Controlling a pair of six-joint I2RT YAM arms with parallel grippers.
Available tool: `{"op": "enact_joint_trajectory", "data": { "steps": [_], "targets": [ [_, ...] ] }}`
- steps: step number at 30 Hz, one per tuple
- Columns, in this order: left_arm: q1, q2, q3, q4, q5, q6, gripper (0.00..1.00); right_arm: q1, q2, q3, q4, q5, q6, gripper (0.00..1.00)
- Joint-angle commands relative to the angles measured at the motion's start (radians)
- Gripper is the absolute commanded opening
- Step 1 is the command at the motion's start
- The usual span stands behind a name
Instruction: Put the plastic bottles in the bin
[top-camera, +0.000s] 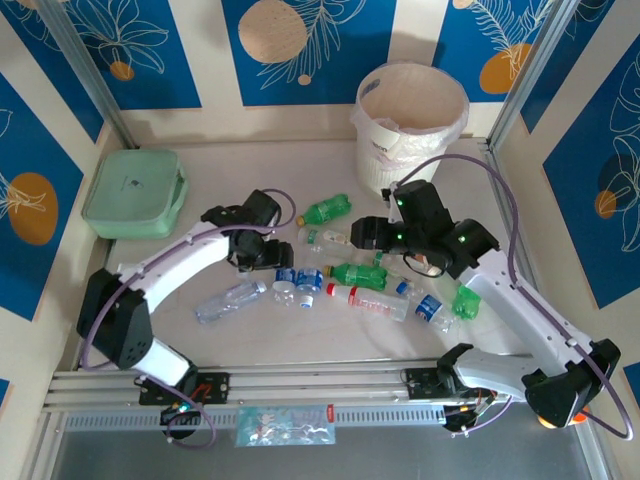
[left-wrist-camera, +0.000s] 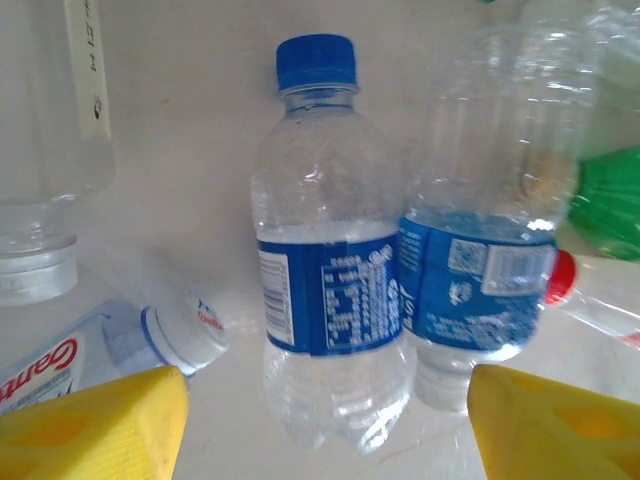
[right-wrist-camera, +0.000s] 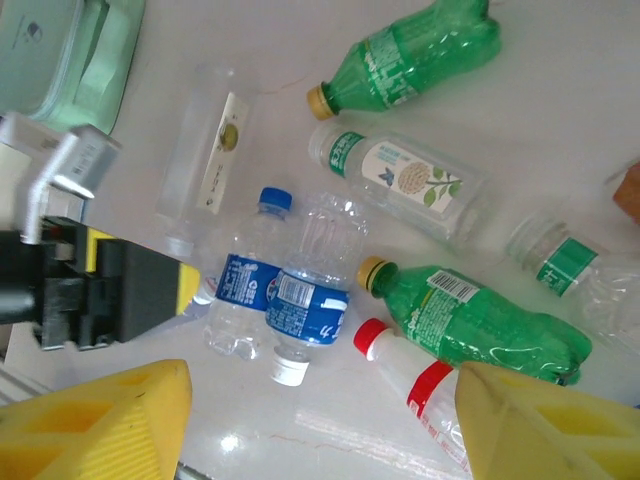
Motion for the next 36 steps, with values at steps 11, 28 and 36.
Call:
{"op": "enact_joint_trajectory", "data": {
  "steps": [11,28,36],
  "targets": [
    [0.007,0.26,0.102,0.076,-0.005,-0.05,0.75,0.016,-0.023,-0.03,0.043,-0.023,-0.005,0.71],
    [0.009,0.29,0.078,0.111,-0.025,-0.044,0.55,0.04,-0.016,-0.047,0.091,-0.08,-0.016,0.71],
    [0.012,0.161,0.096,0.061,-0.055,-0.015,0.52,0.095,-0.082,-0.053,0.127,-0.012,-0.046,0.73]
  ]
}}
